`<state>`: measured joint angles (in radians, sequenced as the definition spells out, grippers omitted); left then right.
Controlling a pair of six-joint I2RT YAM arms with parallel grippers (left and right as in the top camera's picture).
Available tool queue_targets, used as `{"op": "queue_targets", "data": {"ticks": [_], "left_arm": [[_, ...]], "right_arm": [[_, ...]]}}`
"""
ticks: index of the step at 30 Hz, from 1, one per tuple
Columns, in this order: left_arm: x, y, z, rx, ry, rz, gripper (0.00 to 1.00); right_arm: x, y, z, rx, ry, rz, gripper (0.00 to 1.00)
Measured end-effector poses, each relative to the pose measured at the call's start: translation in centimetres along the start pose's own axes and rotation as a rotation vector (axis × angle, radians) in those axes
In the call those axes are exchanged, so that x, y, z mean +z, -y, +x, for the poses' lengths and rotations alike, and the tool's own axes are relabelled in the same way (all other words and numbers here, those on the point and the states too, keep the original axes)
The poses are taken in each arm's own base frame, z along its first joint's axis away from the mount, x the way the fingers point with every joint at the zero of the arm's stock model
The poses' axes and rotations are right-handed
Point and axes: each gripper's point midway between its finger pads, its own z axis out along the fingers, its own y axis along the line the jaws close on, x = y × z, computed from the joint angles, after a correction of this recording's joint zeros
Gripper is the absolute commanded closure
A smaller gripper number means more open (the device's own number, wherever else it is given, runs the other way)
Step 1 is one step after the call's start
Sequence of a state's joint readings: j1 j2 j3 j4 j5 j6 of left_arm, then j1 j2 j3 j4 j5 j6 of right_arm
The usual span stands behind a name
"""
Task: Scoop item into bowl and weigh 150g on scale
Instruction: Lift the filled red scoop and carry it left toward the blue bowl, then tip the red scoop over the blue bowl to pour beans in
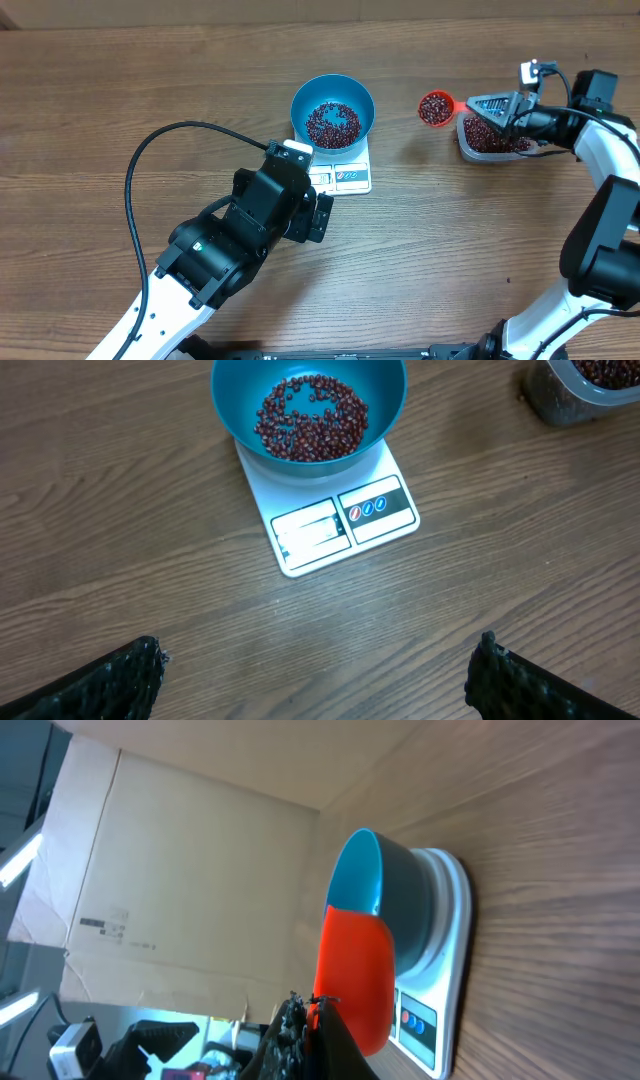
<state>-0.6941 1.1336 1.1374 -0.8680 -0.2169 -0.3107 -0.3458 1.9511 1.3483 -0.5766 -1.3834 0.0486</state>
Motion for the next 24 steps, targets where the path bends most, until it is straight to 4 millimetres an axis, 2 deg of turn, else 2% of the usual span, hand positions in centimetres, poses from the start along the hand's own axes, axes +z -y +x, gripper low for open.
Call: {"op": "queue_targets", "data": {"ticks": [10,24], "left_arm": [[0.0,0.0,0.0,0.000,0.000,0.000,0.00],[0.0,0.0,0.0,0.000,0.000,0.000,0.01]], "right_arm": [[4.1,-2.2,-0.7,-0.064,-0.056,-0.049,0.96],[10.5,-4.9,0.2,-0.089,-0.127,-0.068,0.96]]}}
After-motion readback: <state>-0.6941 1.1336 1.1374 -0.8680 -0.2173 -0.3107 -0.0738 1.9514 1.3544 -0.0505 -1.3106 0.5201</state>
